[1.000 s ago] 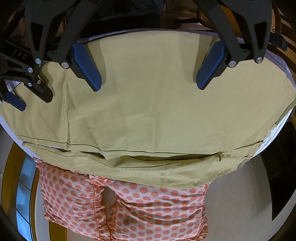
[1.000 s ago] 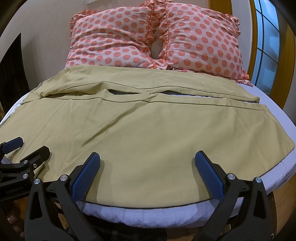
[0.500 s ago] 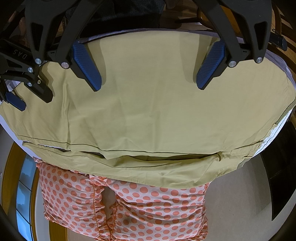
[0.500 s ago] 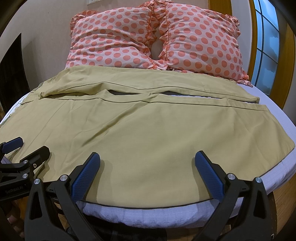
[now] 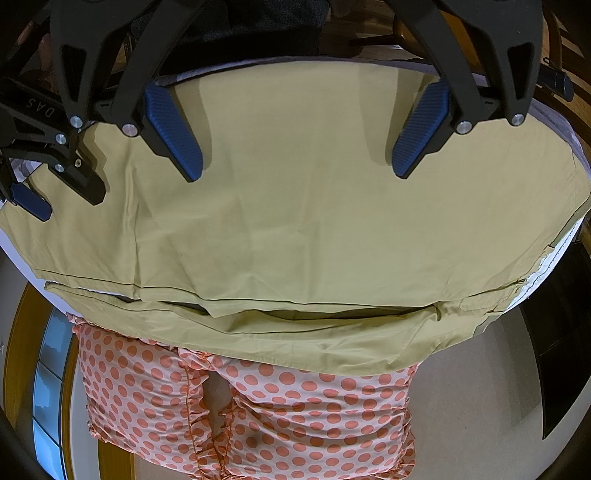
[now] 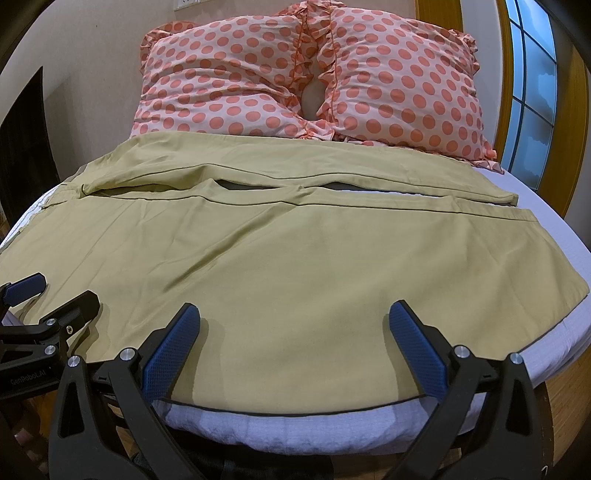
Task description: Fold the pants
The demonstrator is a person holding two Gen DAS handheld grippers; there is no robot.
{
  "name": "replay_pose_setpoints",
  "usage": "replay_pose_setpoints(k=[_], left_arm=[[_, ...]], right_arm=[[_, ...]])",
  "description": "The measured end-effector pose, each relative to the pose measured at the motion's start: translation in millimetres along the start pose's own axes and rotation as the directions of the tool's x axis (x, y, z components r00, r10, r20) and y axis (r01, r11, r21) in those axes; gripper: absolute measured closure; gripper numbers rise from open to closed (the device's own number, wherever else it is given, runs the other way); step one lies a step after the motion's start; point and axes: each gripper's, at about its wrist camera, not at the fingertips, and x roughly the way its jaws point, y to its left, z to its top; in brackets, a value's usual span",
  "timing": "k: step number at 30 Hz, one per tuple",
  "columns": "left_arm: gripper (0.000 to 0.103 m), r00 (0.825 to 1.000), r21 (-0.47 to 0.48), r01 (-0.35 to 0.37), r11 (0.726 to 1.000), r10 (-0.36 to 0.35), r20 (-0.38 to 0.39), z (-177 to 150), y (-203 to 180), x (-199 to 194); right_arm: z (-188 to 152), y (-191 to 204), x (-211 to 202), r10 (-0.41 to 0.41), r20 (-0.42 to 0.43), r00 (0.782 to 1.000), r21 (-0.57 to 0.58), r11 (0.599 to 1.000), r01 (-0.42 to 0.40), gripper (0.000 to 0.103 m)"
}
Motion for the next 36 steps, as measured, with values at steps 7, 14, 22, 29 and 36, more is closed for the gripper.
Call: replay_pose_setpoints(k=[7, 14, 22, 29, 36], left_arm=[[0.002, 1.000, 0.000, 0.000, 1.000, 0.000, 0.000, 0, 0, 0], [0.002, 1.000, 0.001, 0.000, 1.000, 0.000, 0.001, 0, 0, 0], [0.002, 0.999, 0.026, 0.033, 0.999, -0.033, 0.021, -2, 3, -1], [0.002, 1.000, 0.036, 0.013, 0.999, -0.014, 0.024, 24, 20, -3], [0.002, 0.995, 0.040, -0.022, 0.999, 0.018, 0.102, 69, 36, -7]], right_arm=[[-4, 1, 1, 0.000, 0.008, 1.000, 0.001, 1.000, 0.000, 0.001], [-4, -1, 0, 0.000, 0.032, 0.999, 0.001, 1.000, 0.000, 0.001], [-6, -7, 0, 0.061, 0.070, 0.996, -0.049, 0.997, -0.058, 0.001], [71, -79, 11, -0.014, -0.033, 0.999, 0.088, 0.996, 0.017, 0.001], [202, -203, 128, -0.267, -0.240, 0.933, 0.340, 0.877, 0.338, 0.034]])
